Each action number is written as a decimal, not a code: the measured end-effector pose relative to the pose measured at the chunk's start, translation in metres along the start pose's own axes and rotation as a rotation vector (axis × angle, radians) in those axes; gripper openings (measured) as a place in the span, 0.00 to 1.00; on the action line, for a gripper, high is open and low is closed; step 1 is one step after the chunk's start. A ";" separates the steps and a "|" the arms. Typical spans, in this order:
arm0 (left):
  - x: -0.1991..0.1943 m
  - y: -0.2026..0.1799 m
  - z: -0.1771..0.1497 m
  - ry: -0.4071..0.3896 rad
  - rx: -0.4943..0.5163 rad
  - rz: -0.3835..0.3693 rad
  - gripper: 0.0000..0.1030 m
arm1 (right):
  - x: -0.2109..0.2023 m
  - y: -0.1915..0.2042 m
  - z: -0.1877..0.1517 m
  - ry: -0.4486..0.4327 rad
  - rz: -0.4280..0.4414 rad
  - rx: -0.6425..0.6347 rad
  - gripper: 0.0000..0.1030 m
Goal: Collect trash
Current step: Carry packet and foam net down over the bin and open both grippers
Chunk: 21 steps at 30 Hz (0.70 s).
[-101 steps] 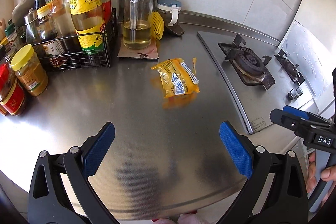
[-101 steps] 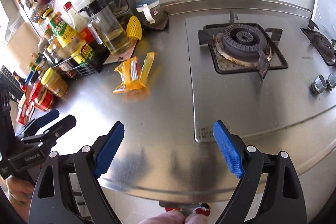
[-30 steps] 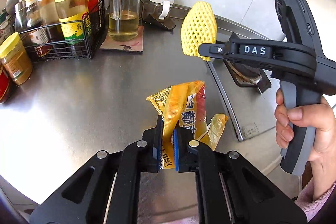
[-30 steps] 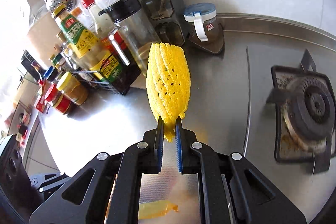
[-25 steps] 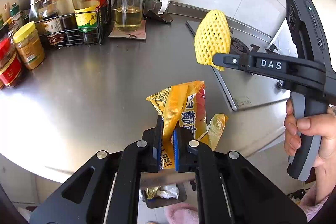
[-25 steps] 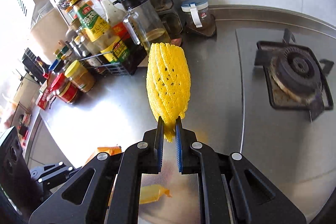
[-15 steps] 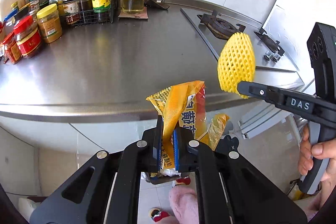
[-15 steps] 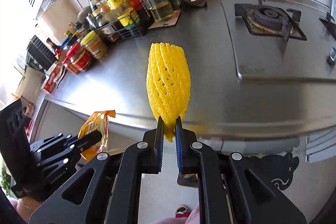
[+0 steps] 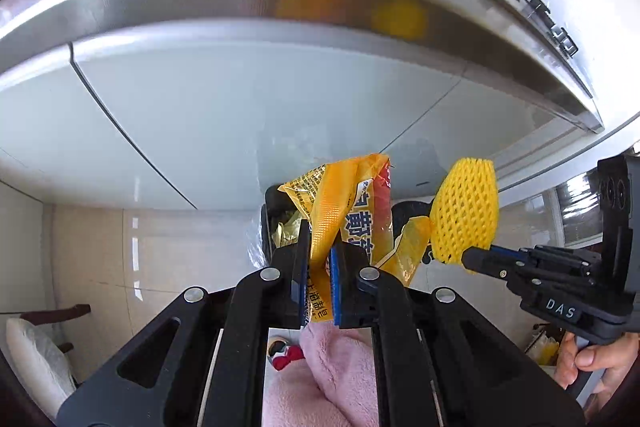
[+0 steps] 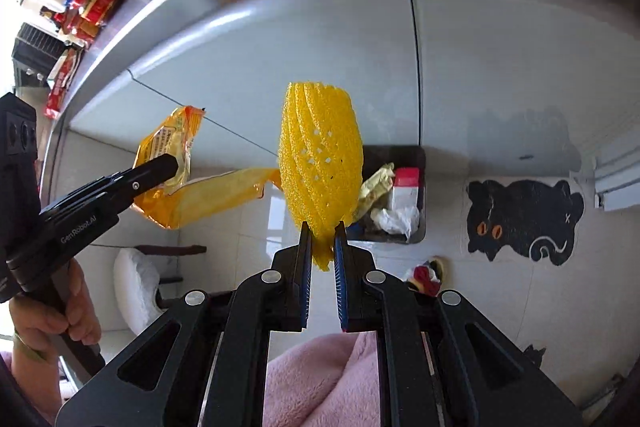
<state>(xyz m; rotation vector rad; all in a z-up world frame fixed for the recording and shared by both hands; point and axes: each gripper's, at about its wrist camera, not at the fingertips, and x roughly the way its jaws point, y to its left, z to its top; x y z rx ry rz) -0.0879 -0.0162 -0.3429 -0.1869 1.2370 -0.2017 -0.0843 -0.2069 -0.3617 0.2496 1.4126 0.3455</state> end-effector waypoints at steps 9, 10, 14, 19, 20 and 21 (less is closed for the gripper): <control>0.151 0.013 -0.011 0.124 -0.063 0.026 0.07 | 0.142 -0.072 -0.006 0.119 0.003 0.146 0.12; 0.165 0.015 -0.011 0.137 -0.070 0.030 0.07 | 0.154 -0.076 -0.004 0.131 -0.009 0.149 0.12; 0.210 0.019 -0.009 0.167 -0.070 0.054 0.07 | 0.187 -0.089 0.003 0.160 -0.026 0.163 0.12; 0.238 0.027 -0.004 0.192 -0.078 0.076 0.23 | 0.209 -0.093 0.013 0.180 -0.018 0.163 0.15; 0.238 0.027 -0.004 0.188 -0.079 0.084 0.28 | 0.211 -0.093 0.014 0.183 -0.020 0.161 0.17; 0.238 0.028 -0.002 0.182 -0.078 0.086 0.32 | 0.212 -0.093 0.015 0.180 -0.027 0.154 0.28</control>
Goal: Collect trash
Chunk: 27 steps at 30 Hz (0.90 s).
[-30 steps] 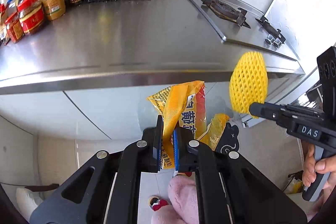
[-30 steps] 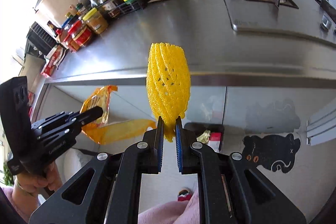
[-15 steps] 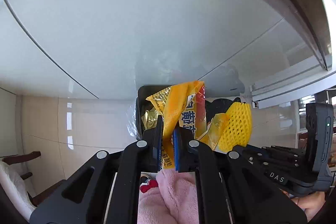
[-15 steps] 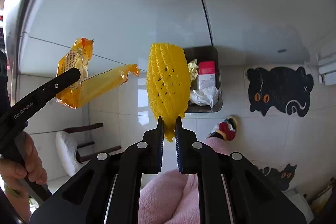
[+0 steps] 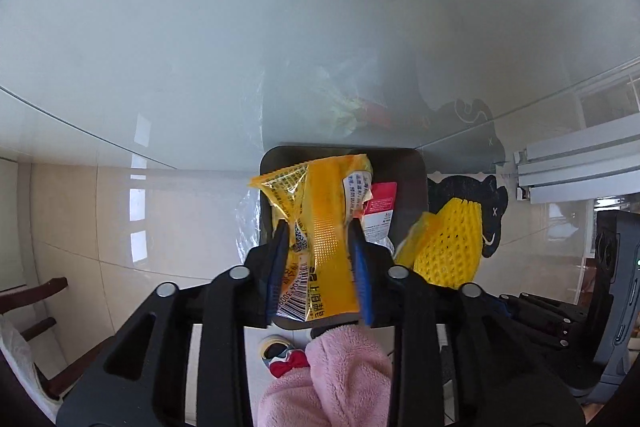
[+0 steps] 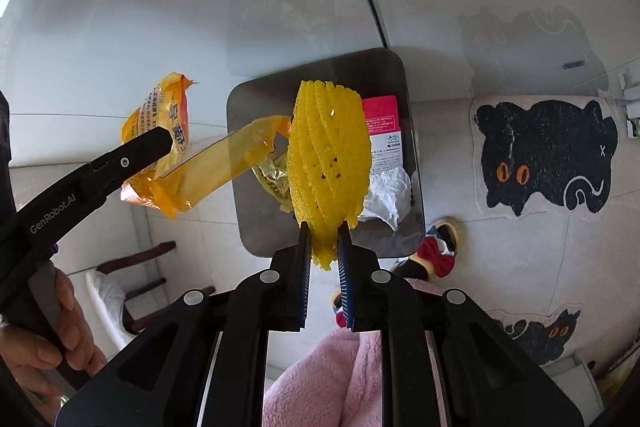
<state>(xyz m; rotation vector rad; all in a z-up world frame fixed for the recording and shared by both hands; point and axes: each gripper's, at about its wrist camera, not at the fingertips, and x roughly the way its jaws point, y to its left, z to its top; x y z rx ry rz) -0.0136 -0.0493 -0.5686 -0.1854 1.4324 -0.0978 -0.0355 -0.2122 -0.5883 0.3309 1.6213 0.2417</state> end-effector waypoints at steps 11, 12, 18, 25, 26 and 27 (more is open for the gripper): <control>-0.032 -0.002 0.000 -0.012 -0.012 -0.051 0.77 | -0.034 0.010 -0.012 -0.047 -0.098 -0.114 0.97; -0.042 -0.005 -0.002 -0.021 -0.005 -0.062 0.84 | -0.043 0.014 -0.015 -0.054 -0.101 -0.119 0.97; -0.114 -0.022 -0.005 -0.090 0.013 -0.081 0.91 | -0.107 0.034 -0.028 -0.130 -0.125 -0.156 0.97; -0.215 -0.038 -0.005 -0.208 0.042 -0.057 0.92 | -0.187 0.054 -0.044 -0.229 -0.147 -0.144 0.97; -0.228 -0.040 -0.007 -0.227 0.047 -0.050 0.92 | -0.197 0.056 -0.046 -0.239 -0.144 -0.137 0.97; -0.242 -0.041 -0.008 -0.247 0.052 -0.046 0.92 | -0.208 0.058 -0.048 -0.249 -0.145 -0.133 0.97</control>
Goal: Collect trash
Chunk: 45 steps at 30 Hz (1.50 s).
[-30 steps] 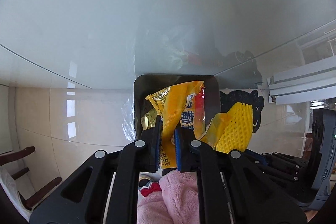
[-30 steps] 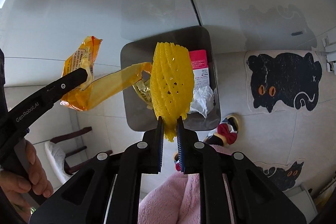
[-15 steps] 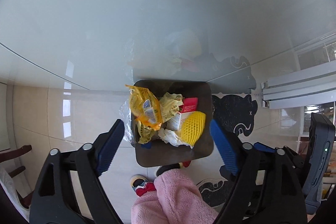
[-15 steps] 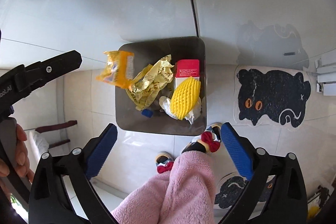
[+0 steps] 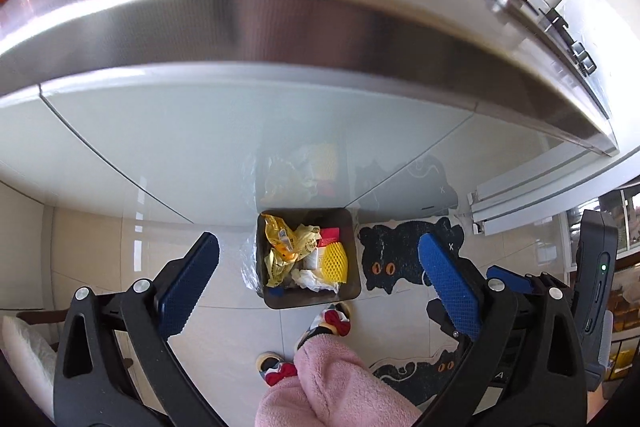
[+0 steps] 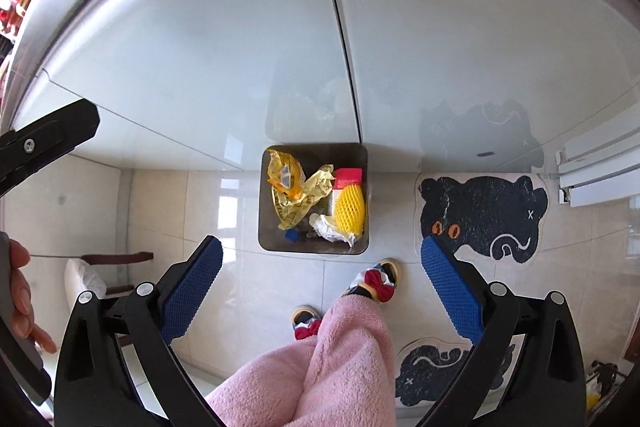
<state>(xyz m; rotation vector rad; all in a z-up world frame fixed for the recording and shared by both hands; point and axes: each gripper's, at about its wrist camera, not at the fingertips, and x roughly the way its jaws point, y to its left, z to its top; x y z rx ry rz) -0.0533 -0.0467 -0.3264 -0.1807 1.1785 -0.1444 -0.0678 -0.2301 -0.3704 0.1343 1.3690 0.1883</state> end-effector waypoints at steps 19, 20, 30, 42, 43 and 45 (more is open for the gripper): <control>-0.200 -0.044 0.028 -0.319 0.081 0.090 0.92 | -0.217 0.041 0.025 -0.368 -0.118 -0.055 0.97; -0.210 -0.047 0.030 -0.341 0.085 0.096 0.92 | -0.228 0.042 0.027 -0.392 -0.122 -0.051 0.97; -0.286 -0.060 0.049 -0.486 0.103 0.118 0.92 | -0.321 0.063 0.032 -0.575 -0.192 -0.065 0.97; -0.311 -0.056 0.063 -0.554 0.097 0.119 0.92 | -0.340 0.080 0.045 -0.632 -0.179 -0.069 0.97; -0.312 -0.056 0.064 -0.557 0.096 0.119 0.92 | -0.340 0.082 0.046 -0.632 -0.177 -0.070 0.97; -0.311 -0.056 0.067 -0.561 0.098 0.118 0.92 | -0.340 0.084 0.047 -0.635 -0.178 -0.071 0.97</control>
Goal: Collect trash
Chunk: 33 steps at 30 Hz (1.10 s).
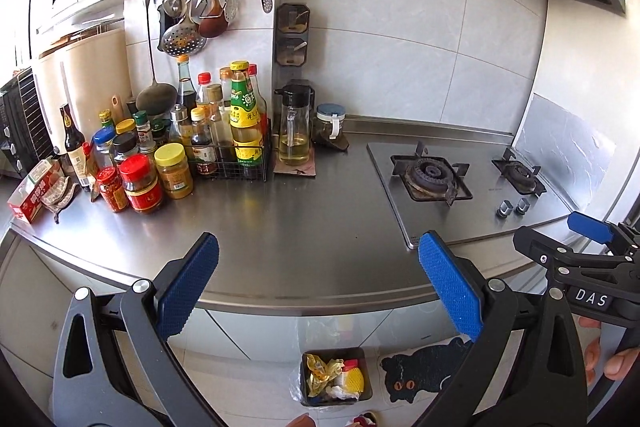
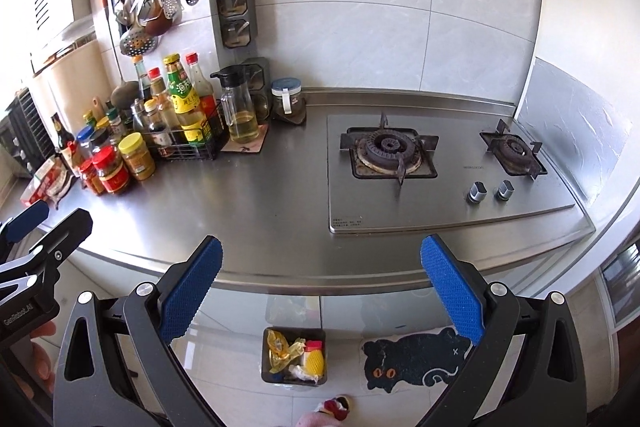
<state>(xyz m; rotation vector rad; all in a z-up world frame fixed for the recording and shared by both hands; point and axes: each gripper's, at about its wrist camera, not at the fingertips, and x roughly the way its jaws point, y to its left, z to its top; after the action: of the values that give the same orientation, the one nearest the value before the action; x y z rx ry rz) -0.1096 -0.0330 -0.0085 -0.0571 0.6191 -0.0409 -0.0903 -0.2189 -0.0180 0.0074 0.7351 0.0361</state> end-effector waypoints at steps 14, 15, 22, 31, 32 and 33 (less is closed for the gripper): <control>0.013 0.000 0.005 0.005 0.000 -0.001 0.92 | 0.007 0.004 0.011 -0.002 -0.002 0.000 0.97; 0.013 0.000 0.005 0.003 -0.001 0.002 0.92 | 0.008 0.004 0.011 -0.003 -0.003 0.000 0.97; 0.014 0.000 0.008 0.003 -0.006 0.007 0.92 | 0.007 0.002 0.014 -0.010 -0.003 0.004 0.97; 0.014 -0.001 0.009 0.001 -0.002 0.012 0.92 | 0.008 -0.001 0.016 -0.016 -0.010 0.002 0.97; 0.015 -0.002 0.008 0.003 0.000 0.014 0.92 | 0.009 -0.001 0.016 -0.016 -0.012 0.001 0.97; 0.015 -0.001 0.009 0.003 0.000 0.014 0.92 | 0.009 0.000 0.016 -0.015 -0.010 0.002 0.97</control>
<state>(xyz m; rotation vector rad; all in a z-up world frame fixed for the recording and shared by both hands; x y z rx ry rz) -0.0928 -0.0348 -0.0100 -0.0531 0.6228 -0.0270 -0.0727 -0.2187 -0.0119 0.0057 0.7198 0.0257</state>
